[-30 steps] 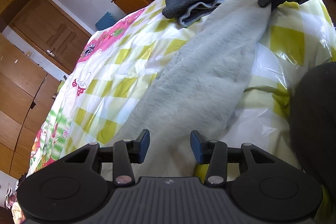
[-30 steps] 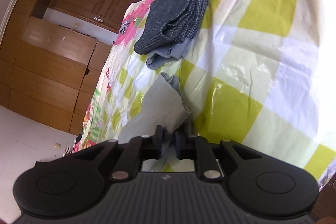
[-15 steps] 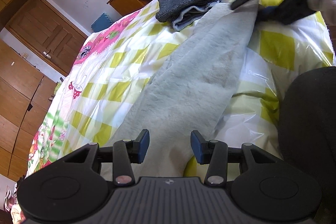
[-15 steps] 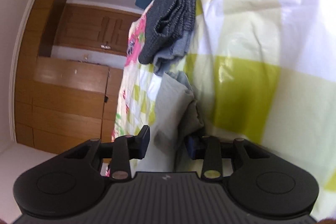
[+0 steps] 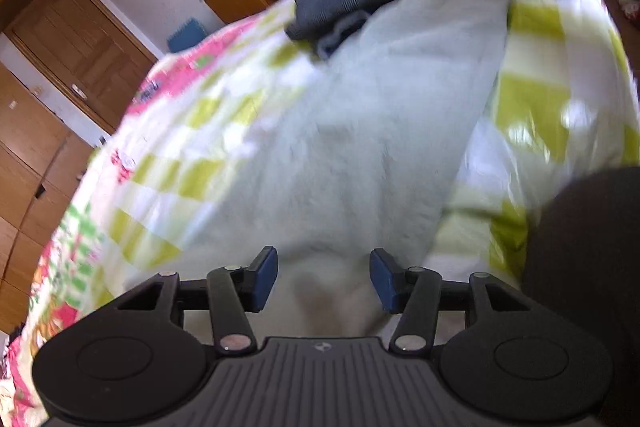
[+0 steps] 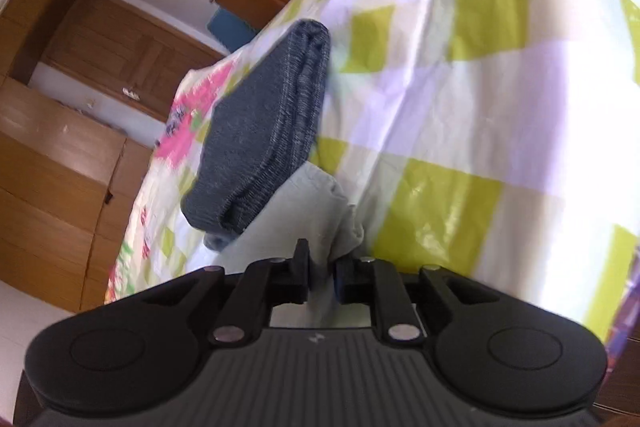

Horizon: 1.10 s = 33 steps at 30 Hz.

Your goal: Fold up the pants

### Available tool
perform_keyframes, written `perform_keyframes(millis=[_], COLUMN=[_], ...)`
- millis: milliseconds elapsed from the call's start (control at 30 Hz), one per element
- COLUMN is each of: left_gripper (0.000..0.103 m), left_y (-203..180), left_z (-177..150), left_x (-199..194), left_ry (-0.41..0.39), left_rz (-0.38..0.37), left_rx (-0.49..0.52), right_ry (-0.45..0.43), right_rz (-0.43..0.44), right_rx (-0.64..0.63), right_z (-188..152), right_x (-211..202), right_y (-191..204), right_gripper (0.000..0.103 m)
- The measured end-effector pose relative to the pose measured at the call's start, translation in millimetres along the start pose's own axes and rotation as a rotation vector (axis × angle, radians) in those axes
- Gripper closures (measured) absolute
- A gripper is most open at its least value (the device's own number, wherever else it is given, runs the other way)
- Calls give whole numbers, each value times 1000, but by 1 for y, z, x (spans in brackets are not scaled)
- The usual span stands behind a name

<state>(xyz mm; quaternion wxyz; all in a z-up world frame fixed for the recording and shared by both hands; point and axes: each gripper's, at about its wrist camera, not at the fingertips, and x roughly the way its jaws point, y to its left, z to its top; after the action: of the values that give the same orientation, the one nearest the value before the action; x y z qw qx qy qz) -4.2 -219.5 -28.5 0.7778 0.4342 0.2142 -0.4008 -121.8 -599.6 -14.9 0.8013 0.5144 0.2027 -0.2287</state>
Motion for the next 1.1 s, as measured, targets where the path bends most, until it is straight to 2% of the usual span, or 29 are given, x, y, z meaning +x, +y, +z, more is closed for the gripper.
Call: perform_keyframes(millis=[33, 100, 167, 200, 233, 267, 333, 433, 500, 567, 667, 767, 833, 933, 1100], left_gripper=[39, 39, 39, 38, 38, 38, 38, 38, 38, 39, 39, 39, 52, 61, 61], left_y=[2, 14, 31, 40, 51, 62, 81, 100, 111, 120, 130, 137, 136, 132, 129], left_z=[-3, -7, -10, -11, -11, -11, -9, -7, -9, -12, -16, -16, -19, -19, -3], left_x=[-1, -8, -14, -16, -16, -15, -5, 23, 41, 58, 72, 80, 81, 77, 62], left_ry=[-4, -8, -16, -21, -27, -32, -42, -36, -13, 9, 15, 19, 13, -10, -92], left_rz=[-1, -7, 19, 35, 44, 44, 39, 23, -17, -42, -57, -115, -128, -118, -128], left_rx=[-3, -22, -24, -23, -27, -34, -30, 18, 42, 55, 80, 52, 62, 88, 115], right_ry=[-30, -113, -165, -161, -131, -57, 106, 282, 420, 483, 561, 669, 708, 702, 677], right_rz=[-13, -94, -166, -152, -107, -40, 41, 140, 174, 187, 165, 119, 119, 102, 114], right_rx=[-26, -132, -289, -391, -495, -623, -851, -1090, -1218, -1338, -1410, -1435, -1478, -1493, -1545], right_z=[0, 1, 0, -3, -8, -18, -43, -76, -97, -113, -118, -123, -128, -125, -128], right_x=[-10, -28, -39, -42, -40, -30, 5, 68, 103, 129, 148, 165, 159, 152, 145], right_y=[3, 20, 44, 61, 80, 103, 147, 194, 217, 230, 239, 236, 231, 229, 240], right_gripper=[70, 58, 58, 58, 58, 58, 60, 62, 62, 62, 61, 73, 90, 95, 99])
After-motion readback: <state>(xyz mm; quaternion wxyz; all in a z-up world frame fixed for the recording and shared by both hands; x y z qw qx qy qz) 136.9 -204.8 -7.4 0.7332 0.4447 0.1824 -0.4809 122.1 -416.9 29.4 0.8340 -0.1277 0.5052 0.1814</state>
